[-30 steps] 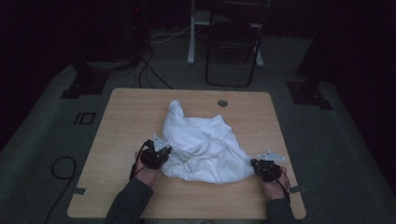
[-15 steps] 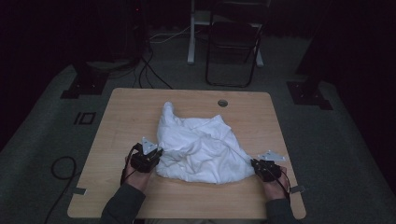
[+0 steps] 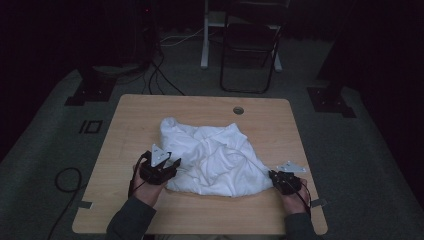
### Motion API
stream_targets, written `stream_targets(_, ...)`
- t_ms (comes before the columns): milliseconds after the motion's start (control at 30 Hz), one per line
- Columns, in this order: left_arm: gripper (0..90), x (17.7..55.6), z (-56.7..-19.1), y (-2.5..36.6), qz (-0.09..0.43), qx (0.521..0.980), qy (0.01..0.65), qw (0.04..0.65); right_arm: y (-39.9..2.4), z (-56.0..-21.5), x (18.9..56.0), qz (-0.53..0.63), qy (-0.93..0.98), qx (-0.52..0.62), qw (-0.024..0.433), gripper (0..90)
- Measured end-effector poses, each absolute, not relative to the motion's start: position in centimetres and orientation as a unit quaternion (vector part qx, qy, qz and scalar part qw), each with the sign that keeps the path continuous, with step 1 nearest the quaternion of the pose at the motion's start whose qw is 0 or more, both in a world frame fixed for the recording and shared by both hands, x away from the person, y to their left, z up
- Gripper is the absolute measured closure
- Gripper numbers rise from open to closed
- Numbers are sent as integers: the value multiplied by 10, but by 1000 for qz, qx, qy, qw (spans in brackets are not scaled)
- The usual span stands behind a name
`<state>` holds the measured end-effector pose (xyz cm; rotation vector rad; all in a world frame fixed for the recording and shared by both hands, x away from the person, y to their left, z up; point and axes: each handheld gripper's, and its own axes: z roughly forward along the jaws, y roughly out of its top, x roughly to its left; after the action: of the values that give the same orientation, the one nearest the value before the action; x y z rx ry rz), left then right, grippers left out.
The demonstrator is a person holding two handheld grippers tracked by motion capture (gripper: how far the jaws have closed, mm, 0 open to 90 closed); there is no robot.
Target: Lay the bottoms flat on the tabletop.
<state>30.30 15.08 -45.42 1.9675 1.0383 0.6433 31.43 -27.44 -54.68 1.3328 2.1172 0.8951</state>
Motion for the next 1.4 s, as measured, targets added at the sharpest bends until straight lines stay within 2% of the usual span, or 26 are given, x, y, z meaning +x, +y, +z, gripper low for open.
stream_targets(200, 453, 309, -453, 136, 258, 780, 402, 405, -275, -547, 314, 329, 774, 486, 239, 866)
stream_targets(233, 409, 310, -453, 134, 258, 782, 399, 404, -275, -547, 314, 330, 773, 486, 238, 865)
stream_targets(533, 367, 323, -455, 108, 263, 796, 386, 384, -276, -547, 314, 331, 774, 485, 238, 863)
stream_targets(600, 460, 329, -459, 107, 268, 795, 402, 366, -276, -547, 315, 332, 774, 485, 237, 862)
stream_targets(633, 460, 331, -460, 109, 265, 795, 409, 361, -276, -547, 315, 332, 773, 485, 237, 861)
stream_targets(667, 612, 332, -462, 111, 265, 793, 417, 357, -277, -547, 315, 333, 773, 485, 236, 861)
stream_targets(700, 688, 333, -463, 114, 268, 792, 420, 353, -277, -547, 315, 333, 773, 485, 236, 861)
stream_targets(733, 688, 332, -464, 118, 268, 790, 425, 350, -277, -547, 315, 333, 773, 485, 236, 861)
stream_targets(833, 817, 330, -465, 132, 272, 780, 442, 349, -277, -547, 315, 333, 773, 485, 236, 861)
stream_targets(1000, 839, 321, -466, 160, 281, 765, 462, 349, -276, -547, 314, 332, 773, 484, 238, 861)
stream_targets(1400, 808, 293, -482, 234, 288, 727, 529, 330, -276, -548, 314, 333, 772, 486, 239, 861)
